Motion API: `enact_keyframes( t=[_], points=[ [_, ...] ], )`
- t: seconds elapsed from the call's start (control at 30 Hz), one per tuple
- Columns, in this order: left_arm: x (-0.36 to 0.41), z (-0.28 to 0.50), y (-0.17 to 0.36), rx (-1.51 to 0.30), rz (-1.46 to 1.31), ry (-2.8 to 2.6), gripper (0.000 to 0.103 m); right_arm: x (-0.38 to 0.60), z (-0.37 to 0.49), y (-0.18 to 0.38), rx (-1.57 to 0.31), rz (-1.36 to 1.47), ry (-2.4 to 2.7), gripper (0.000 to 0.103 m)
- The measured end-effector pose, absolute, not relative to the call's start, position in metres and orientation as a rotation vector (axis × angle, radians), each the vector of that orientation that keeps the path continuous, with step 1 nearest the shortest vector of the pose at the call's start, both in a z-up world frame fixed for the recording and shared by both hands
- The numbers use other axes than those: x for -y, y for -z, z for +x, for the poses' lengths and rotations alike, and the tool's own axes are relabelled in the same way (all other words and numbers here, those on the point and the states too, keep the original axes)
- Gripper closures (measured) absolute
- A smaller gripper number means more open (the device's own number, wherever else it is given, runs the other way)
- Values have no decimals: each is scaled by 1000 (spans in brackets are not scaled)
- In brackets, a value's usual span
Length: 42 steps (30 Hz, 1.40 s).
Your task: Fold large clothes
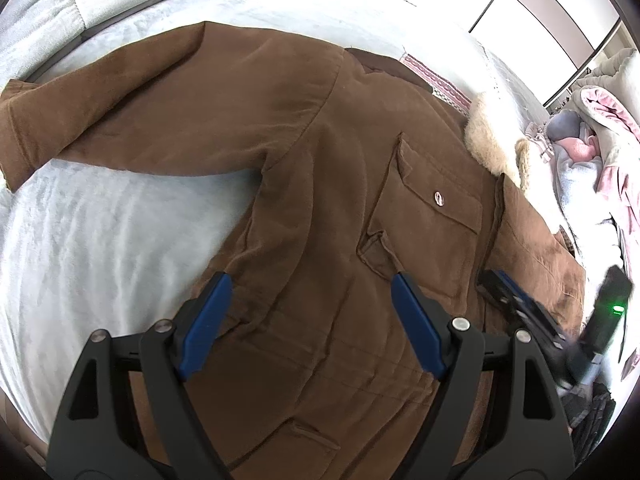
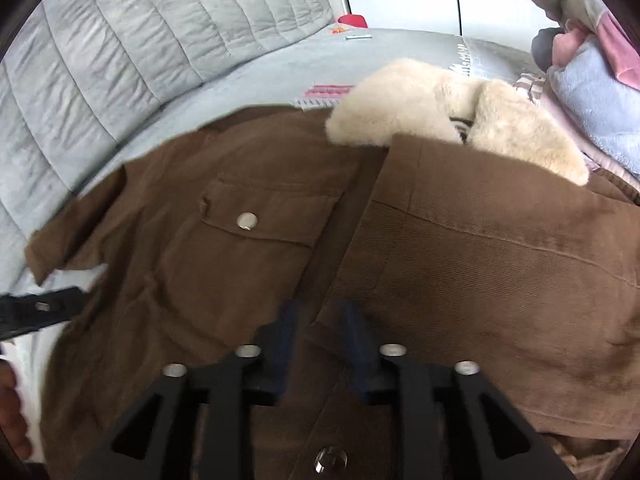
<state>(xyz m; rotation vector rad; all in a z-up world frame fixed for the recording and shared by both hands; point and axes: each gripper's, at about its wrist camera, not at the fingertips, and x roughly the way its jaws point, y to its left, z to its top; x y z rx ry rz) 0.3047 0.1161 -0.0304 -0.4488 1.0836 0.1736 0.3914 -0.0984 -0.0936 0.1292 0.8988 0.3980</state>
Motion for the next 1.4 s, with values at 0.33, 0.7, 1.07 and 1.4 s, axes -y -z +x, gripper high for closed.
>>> enact_keyframes(
  t=[0.33, 0.7, 1.07, 1.4],
  points=[
    [-121, 299, 24, -1072, -437, -176, 21, 273, 345, 81, -870, 276, -80, 42],
    [-153, 284, 10, -995, -352, -290, 21, 314, 342, 126, -1014, 196, 115, 42],
    [-252, 268, -2, -822, 191, -750, 21, 260, 259, 62, -1006, 359, -179, 37],
    [-266, 333, 41, -942, 589, -646, 21, 250, 240, 46, -933, 364, -237, 37]
  ],
)
